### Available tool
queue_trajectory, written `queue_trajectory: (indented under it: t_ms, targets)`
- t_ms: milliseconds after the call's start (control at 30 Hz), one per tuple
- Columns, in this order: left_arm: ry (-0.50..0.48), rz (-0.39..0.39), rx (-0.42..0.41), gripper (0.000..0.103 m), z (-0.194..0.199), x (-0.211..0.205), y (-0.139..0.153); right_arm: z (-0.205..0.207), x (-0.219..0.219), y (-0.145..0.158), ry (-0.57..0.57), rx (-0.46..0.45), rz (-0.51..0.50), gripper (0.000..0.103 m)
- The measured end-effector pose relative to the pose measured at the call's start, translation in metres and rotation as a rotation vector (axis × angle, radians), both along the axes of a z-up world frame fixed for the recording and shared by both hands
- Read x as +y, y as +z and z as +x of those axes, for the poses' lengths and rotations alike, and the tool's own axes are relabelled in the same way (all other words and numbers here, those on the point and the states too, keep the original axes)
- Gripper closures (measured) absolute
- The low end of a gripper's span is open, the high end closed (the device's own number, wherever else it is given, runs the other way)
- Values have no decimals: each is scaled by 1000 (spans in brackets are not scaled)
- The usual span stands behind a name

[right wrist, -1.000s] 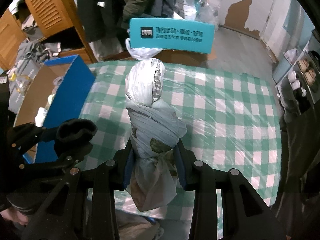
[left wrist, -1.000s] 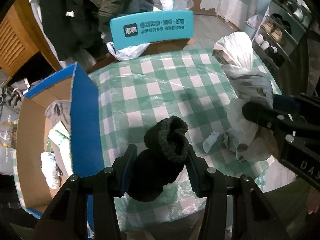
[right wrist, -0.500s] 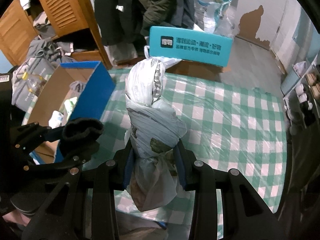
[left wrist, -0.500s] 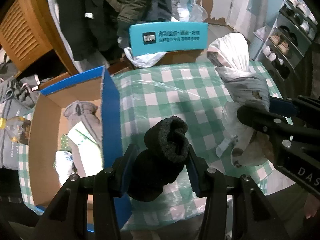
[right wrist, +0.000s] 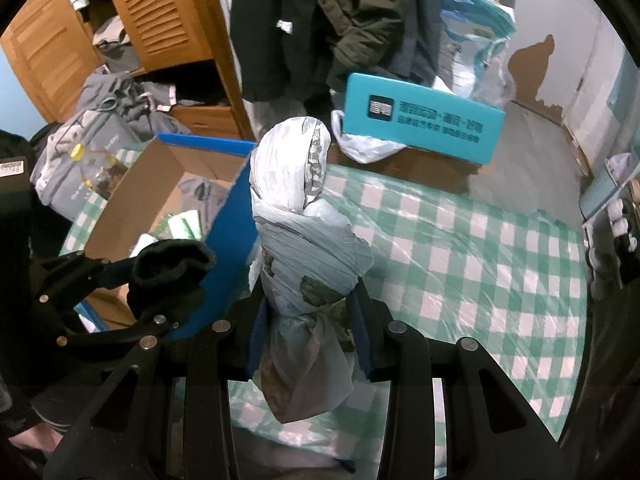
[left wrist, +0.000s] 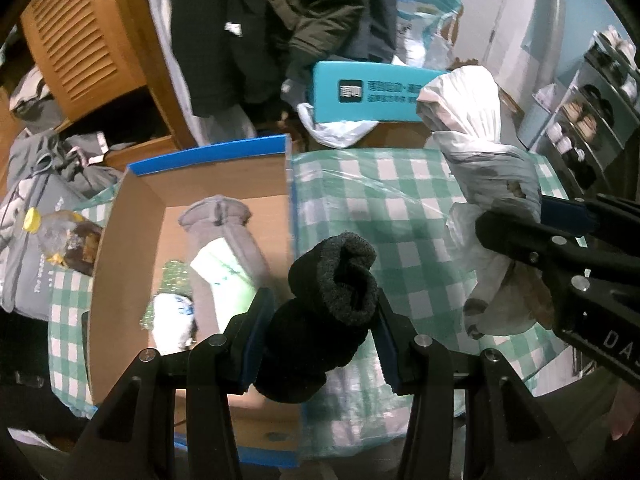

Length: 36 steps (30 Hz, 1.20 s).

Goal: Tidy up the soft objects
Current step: 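Carry the black sock with the left tool while the right tool carries the grey cloth to the box, then open both tools to drop the black sock and grey cloth into the box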

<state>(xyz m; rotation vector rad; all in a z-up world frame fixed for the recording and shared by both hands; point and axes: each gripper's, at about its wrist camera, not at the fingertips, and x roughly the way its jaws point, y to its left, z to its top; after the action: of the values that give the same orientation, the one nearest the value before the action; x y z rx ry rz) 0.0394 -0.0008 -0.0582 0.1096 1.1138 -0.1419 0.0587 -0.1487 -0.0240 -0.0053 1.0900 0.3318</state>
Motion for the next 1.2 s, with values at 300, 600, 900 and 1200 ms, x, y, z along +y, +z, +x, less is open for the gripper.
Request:
queue_trajectory:
  t_ms: [300,600,900,1200]
  targets:
    - [94,-12,-5,54,4,53,-1,9,40,5,58,-2,15,67]
    - [178,-7,5,54,7,99,-8,18,82,3,116,14,26,67]
    - [240,2,26,54,10,131,-21,24,120,-4,170,39,31,67]
    - [269,-2,59,53,11,146,-32,32,148,-20,209,93,44,67]
